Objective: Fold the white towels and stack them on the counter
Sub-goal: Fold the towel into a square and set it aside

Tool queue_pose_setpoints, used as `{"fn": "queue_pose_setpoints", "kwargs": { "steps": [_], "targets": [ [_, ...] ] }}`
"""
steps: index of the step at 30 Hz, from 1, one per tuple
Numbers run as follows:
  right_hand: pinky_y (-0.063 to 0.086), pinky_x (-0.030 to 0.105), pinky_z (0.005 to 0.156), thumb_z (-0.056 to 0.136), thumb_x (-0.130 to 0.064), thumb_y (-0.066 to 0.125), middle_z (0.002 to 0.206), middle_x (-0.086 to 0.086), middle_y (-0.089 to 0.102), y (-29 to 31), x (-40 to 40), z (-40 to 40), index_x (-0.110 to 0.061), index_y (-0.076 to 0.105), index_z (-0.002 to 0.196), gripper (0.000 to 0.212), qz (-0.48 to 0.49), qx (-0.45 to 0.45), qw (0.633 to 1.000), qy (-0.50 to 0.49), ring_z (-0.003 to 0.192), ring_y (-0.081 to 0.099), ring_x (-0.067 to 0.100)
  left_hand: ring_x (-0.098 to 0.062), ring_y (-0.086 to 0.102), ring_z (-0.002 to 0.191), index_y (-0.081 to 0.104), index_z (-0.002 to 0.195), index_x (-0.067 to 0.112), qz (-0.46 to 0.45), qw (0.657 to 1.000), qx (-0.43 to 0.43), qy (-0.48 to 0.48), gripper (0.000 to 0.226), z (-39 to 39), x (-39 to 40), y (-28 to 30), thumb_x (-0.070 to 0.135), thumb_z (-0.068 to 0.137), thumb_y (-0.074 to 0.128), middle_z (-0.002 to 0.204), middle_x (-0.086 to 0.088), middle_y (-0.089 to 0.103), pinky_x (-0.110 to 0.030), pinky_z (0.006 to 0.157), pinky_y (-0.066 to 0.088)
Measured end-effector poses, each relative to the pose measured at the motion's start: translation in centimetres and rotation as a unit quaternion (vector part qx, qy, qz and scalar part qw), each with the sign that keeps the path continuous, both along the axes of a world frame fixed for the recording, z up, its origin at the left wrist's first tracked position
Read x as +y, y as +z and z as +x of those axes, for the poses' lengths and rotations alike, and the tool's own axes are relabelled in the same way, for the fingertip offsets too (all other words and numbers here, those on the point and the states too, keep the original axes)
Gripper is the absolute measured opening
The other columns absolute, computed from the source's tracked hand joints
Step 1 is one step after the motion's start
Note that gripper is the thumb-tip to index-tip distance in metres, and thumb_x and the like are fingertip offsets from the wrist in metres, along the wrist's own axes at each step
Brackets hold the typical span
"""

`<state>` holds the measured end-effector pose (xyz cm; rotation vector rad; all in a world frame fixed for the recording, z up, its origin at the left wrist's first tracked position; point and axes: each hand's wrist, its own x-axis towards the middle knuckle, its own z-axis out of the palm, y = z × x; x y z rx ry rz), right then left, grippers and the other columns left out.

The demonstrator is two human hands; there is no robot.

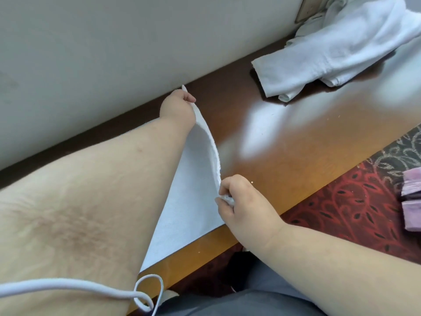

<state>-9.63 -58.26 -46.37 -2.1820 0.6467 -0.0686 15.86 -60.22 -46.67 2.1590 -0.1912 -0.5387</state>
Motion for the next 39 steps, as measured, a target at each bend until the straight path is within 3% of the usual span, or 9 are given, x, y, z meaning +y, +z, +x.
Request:
{"fn": "queue_pose_setpoints", "kwargs": {
  "steps": [4,11,16,20,24,29,32,35,39],
  "targets": [
    [0.041,0.013,0.063,0.094,-0.015,0.061,0.075,-0.021,0.047,1.9,3.9,1.2,-0.041,0.037,0.086,0.036,0.034,-0.040,0.998,0.038,0.075,0.050,0.000,-0.020,0.060,0.108,0.067,0.117,0.021,-0.034,0.999,0.013,0.007,0.039,1.2,4.4,1.9,0.002,0.093,0.043,0.119,-0.002,0.064,-0.022,0.091,0.048],
    [0.039,0.008,0.066,0.090,-0.014,0.068,0.074,-0.023,0.051,3.3,10.8,3.7,-0.028,0.054,0.085,0.020,0.021,-0.050,0.987,0.149,0.078,0.051,-0.008,-0.006,0.055,0.076,0.056,0.135,0.027,-0.015,1.000,-0.022,0.008,0.045,3.5,14.9,4.9,0.014,0.092,0.051,0.109,0.007,0.056,-0.015,0.063,0.044],
    [0.039,0.004,0.073,0.082,-0.007,0.072,0.078,-0.020,0.053,4.2,16.4,5.4,-0.014,0.069,0.080,0.007,0.013,-0.110,0.966,0.235,0.083,0.052,-0.004,-0.008,0.059,0.090,0.053,0.138,0.029,-0.020,0.999,-0.022,0.023,0.053,4.8,23.6,7.2,0.007,0.091,0.045,0.117,0.012,0.051,-0.011,0.059,0.043],
    [0.041,0.008,0.072,0.086,-0.012,0.074,0.087,-0.008,0.059,4.8,21.1,6.8,-0.015,0.068,0.086,0.007,0.051,-0.139,0.953,0.264,0.083,0.055,0.007,-0.003,0.058,0.079,0.053,0.138,0.035,-0.006,0.998,-0.026,0.049,0.058,5.7,30.0,8.8,0.008,0.088,0.041,0.114,0.016,0.052,-0.010,0.047,0.041],
    [0.042,0.011,0.069,0.087,-0.012,0.073,0.087,-0.003,0.059,5.4,25.3,8.7,-0.012,0.066,0.086,0.007,0.070,-0.177,0.940,0.283,0.075,0.052,0.004,-0.009,0.062,0.102,0.055,0.136,0.037,-0.007,0.996,-0.027,0.080,0.058,7.0,35.3,10.1,0.008,0.088,0.042,0.115,0.019,0.056,-0.022,0.081,0.056],
    [0.042,0.012,0.069,0.087,-0.010,0.073,0.088,-0.013,0.051,5.1,30.2,10.9,-0.014,0.065,0.086,0.009,0.083,-0.171,0.933,0.305,0.071,0.049,-0.003,-0.010,0.065,0.095,0.059,0.128,0.041,0.002,0.994,-0.032,0.106,0.058,9.2,40.7,10.5,0.005,0.087,0.043,0.104,0.021,0.053,-0.017,0.058,0.054],
    [0.039,0.009,0.069,0.088,-0.011,0.071,0.087,-0.014,0.049,4.3,33.0,12.5,-0.014,0.065,0.087,0.007,0.082,-0.151,0.933,0.315,0.072,0.048,0.000,-0.008,0.062,0.096,0.058,0.131,0.040,0.044,0.993,-0.068,0.085,0.057,10.9,43.6,9.0,0.006,0.087,0.044,0.117,0.014,0.055,-0.010,0.066,0.045],
    [0.039,0.009,0.071,0.091,-0.016,0.067,0.089,-0.013,0.049,3.3,35.3,13.9,-0.015,0.065,0.090,0.002,0.080,-0.118,0.930,0.338,0.077,0.047,0.001,-0.017,0.059,0.092,0.057,0.134,0.037,0.090,0.989,-0.090,0.076,0.055,12.6,46.2,6.4,0.006,0.089,0.045,0.132,0.002,0.053,-0.018,0.076,0.043],
    [0.048,0.029,0.078,0.092,-0.019,0.064,0.095,-0.008,0.053,1.6,37.8,15.3,-0.018,0.065,0.093,0.002,0.074,-0.069,0.925,0.366,0.083,0.055,0.013,-0.023,0.058,0.110,0.056,0.136,0.028,0.149,0.981,-0.097,0.078,0.050,14.9,49.0,3.0,0.005,0.092,0.048,0.138,-0.007,0.053,-0.014,0.080,0.038]
  ]
}}
